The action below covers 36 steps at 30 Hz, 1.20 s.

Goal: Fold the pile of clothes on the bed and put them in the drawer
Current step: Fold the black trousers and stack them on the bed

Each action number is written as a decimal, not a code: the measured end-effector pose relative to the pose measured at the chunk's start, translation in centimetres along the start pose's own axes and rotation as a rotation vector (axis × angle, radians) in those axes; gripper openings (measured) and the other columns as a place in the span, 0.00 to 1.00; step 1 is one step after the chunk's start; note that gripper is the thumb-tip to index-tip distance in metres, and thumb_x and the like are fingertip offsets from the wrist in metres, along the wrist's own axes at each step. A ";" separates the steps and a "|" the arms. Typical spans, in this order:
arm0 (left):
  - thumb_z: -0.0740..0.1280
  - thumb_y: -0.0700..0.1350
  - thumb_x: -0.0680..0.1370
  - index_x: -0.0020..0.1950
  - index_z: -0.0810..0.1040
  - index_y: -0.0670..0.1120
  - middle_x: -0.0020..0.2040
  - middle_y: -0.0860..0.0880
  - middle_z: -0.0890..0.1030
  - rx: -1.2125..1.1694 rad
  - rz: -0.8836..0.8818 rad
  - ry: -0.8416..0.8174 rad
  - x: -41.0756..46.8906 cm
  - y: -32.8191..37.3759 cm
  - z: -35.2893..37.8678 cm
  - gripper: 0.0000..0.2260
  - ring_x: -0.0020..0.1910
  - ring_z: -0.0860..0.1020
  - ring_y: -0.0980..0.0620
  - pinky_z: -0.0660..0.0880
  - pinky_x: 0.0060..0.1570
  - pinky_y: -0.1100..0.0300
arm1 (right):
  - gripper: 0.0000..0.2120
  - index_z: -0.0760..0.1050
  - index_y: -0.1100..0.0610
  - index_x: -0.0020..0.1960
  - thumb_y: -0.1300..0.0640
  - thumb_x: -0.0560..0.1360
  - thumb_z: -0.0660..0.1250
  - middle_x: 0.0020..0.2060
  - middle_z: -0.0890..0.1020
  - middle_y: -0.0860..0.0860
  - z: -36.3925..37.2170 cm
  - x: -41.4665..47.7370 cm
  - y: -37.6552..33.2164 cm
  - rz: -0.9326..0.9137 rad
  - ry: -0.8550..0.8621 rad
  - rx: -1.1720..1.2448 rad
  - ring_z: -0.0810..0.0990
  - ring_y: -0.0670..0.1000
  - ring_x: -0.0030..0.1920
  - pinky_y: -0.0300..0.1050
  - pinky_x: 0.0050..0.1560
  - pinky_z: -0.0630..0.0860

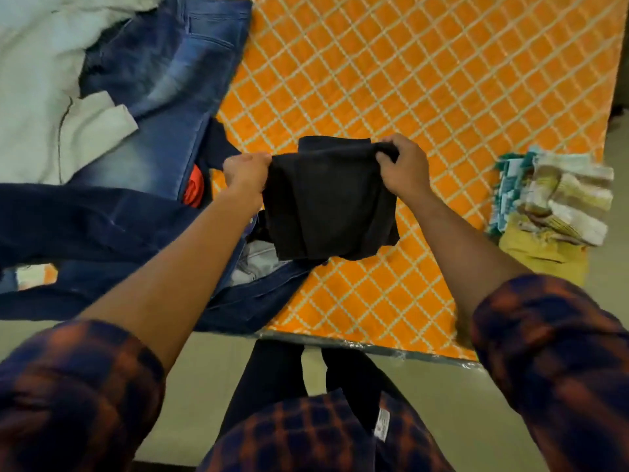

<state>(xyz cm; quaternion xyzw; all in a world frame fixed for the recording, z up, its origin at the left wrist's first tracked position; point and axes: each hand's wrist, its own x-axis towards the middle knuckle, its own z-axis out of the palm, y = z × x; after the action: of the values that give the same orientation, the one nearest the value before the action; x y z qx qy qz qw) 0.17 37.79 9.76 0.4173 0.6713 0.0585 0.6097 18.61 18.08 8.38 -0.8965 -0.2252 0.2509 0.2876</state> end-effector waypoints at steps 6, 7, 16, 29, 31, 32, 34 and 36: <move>0.60 0.55 0.83 0.76 0.68 0.48 0.73 0.48 0.72 0.520 0.454 0.133 4.8 -2.5 6.4 0.23 0.73 0.69 0.48 0.64 0.71 0.49 | 0.10 0.75 0.54 0.62 0.55 0.85 0.59 0.58 0.79 0.49 5.8 6.6 2.5 0.083 0.169 -0.090 0.74 0.47 0.52 0.43 0.49 0.68; 0.59 0.57 0.83 0.79 0.63 0.49 0.79 0.47 0.64 0.661 0.557 0.114 5.3 -3.5 7.1 0.26 0.78 0.60 0.47 0.58 0.75 0.45 | 0.10 0.75 0.54 0.62 0.54 0.85 0.58 0.57 0.79 0.49 6.7 7.2 3.5 0.074 0.167 -0.094 0.74 0.47 0.51 0.43 0.49 0.69; 0.60 0.62 0.78 0.75 0.69 0.57 0.81 0.45 0.60 1.247 1.009 -0.056 1.6 -8.6 8.7 0.26 0.80 0.54 0.38 0.52 0.72 0.28 | 0.16 0.73 0.54 0.68 0.50 0.82 0.63 0.61 0.79 0.47 8.6 7.8 6.9 -0.013 0.190 0.042 0.77 0.47 0.60 0.44 0.62 0.75; 0.48 0.57 0.85 0.82 0.48 0.56 0.83 0.48 0.42 1.290 0.784 -0.220 8.4 -11.3 8.4 0.25 0.79 0.39 0.35 0.46 0.73 0.28 | 0.39 0.67 0.50 0.75 0.57 0.64 0.72 0.67 0.72 0.52 8.8 -10.2 6.3 0.034 0.189 -0.254 0.72 0.56 0.66 0.57 0.59 0.75; 0.48 0.58 0.85 0.82 0.47 0.57 0.83 0.49 0.41 1.302 0.769 -0.252 8.3 -10.8 8.1 0.25 0.79 0.38 0.36 0.45 0.73 0.28 | 0.37 0.68 0.51 0.73 0.58 0.64 0.74 0.63 0.73 0.50 8.9 -10.7 6.9 0.090 0.231 -0.154 0.73 0.54 0.61 0.55 0.55 0.77; 0.48 0.58 0.85 0.82 0.46 0.57 0.83 0.49 0.41 1.309 0.763 -0.269 8.3 -10.5 8.1 0.26 0.79 0.37 0.36 0.45 0.73 0.28 | 0.36 0.69 0.52 0.71 0.58 0.64 0.74 0.60 0.74 0.50 8.8 -10.7 7.1 0.120 0.257 -0.086 0.73 0.53 0.59 0.54 0.53 0.78; 0.49 0.59 0.85 0.82 0.46 0.57 0.83 0.48 0.41 1.335 0.766 -0.250 7.7 -10.0 7.9 0.27 0.80 0.38 0.37 0.43 0.73 0.27 | 0.33 0.70 0.52 0.69 0.58 0.66 0.74 0.57 0.75 0.50 8.3 -10.5 7.2 0.135 0.299 -0.025 0.74 0.52 0.55 0.51 0.50 0.77; 0.52 0.58 0.84 0.82 0.49 0.54 0.83 0.45 0.44 1.376 0.899 -0.145 5.7 -9.5 7.4 0.29 0.80 0.41 0.37 0.41 0.71 0.28 | 0.29 0.72 0.53 0.68 0.54 0.69 0.76 0.54 0.76 0.50 7.8 -11.2 7.8 0.170 0.360 -0.019 0.75 0.52 0.53 0.49 0.49 0.76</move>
<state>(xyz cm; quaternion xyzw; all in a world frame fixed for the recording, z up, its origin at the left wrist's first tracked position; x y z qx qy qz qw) 2.47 32.06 -2.12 0.9290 0.2853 -0.1544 0.1781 7.45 9.35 1.51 -0.9454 -0.0959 0.1080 0.2923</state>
